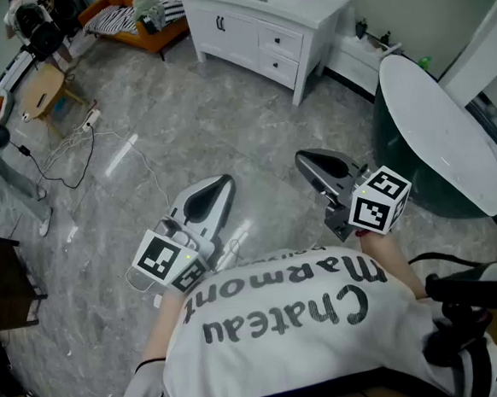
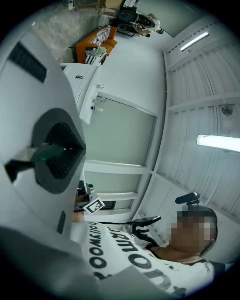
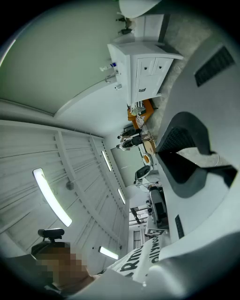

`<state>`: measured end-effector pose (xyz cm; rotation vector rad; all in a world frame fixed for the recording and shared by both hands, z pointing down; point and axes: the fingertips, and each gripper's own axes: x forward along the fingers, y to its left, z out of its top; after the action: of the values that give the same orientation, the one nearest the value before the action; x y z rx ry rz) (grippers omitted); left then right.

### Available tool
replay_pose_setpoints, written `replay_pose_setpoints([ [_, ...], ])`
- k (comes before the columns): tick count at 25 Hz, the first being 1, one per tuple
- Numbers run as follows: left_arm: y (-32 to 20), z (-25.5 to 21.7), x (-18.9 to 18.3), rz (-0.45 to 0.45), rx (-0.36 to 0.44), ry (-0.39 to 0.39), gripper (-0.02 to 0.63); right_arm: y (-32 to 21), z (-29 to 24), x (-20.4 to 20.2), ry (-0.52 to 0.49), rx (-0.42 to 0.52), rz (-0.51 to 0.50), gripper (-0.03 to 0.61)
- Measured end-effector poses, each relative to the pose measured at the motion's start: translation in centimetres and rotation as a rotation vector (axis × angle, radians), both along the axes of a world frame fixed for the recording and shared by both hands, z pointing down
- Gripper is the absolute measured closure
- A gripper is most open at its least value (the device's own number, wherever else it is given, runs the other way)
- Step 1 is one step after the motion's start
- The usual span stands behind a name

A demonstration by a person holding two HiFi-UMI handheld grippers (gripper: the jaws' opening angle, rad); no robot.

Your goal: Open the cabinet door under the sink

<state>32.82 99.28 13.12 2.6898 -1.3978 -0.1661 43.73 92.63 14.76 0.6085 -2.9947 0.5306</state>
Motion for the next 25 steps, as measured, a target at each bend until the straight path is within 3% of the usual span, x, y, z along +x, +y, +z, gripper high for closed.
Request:
replay_pose_setpoints([
  [19, -0.6, 0.5, -3.8, -0.023, -0.021, 0.014, 0.607, -0.6, 0.4, -3.2, 0.010, -0.036, -0.010, 0.568],
  [25, -1.2, 0.2, -7.8, -0.029, 0.010, 0.007, 0.607, -1.5, 1.4, -7.0, 0.042, -0.042, 0.011, 0.567],
])
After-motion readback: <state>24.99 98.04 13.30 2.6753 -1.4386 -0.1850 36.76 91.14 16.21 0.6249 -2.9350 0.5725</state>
